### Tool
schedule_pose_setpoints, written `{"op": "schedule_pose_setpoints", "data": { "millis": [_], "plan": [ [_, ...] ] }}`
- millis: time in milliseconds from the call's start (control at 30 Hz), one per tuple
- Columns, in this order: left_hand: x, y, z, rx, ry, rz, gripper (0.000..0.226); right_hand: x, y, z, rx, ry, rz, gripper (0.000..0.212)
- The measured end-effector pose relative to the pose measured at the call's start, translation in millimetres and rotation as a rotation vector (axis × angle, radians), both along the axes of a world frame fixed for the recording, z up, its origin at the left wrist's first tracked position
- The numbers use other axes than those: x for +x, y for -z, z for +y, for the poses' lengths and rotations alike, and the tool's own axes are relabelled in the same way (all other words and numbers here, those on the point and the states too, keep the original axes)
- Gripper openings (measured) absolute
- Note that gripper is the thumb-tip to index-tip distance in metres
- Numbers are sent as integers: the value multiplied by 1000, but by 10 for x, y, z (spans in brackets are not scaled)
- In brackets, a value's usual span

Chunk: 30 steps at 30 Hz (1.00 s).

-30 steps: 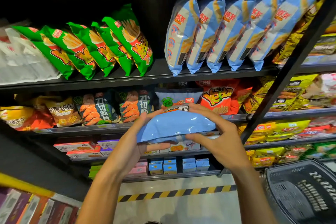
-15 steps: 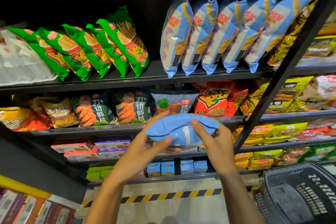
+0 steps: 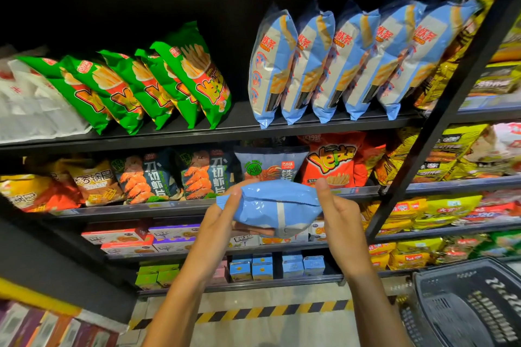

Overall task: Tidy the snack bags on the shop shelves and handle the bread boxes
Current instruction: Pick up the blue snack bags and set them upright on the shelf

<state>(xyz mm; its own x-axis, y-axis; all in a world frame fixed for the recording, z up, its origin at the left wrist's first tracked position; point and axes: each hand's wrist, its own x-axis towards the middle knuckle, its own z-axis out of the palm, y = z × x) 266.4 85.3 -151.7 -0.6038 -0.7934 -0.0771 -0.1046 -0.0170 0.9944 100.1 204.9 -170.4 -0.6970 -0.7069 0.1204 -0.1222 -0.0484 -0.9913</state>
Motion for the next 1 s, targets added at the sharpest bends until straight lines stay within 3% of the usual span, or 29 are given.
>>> {"op": "schedule_pose_setpoints", "data": {
  "millis": [67,200,300,433,667,733,867,1000],
  "plan": [
    [-19,-2,4,6,-20,-5,34,-26,50,-3,-1,3,39,83],
    [-19,24,-42,51,-56,-18,41,-66,4,86,-28,-199,43,29],
    [-6,59,-70,39,-57,-14,41,-65,-1,124,-10,-210,85,34],
    [23,107,-66,15,2,-20,45,-28,-71,103,-39,-87,53,13],
    [11,50,-13,-51,55,-47,39,-31,5,27,-33,28,75,65],
    [6,22,0,-67,63,-47,38,-26,2,21,-22,33,94,68],
    [32,-16,-34,-78,87,16,33,-51,-77,72,-20,-118,-15,50],
    [122,17,-96,-214,202,100,42,-230,-113,166,-132,-230,-208,74]
  ]
}}
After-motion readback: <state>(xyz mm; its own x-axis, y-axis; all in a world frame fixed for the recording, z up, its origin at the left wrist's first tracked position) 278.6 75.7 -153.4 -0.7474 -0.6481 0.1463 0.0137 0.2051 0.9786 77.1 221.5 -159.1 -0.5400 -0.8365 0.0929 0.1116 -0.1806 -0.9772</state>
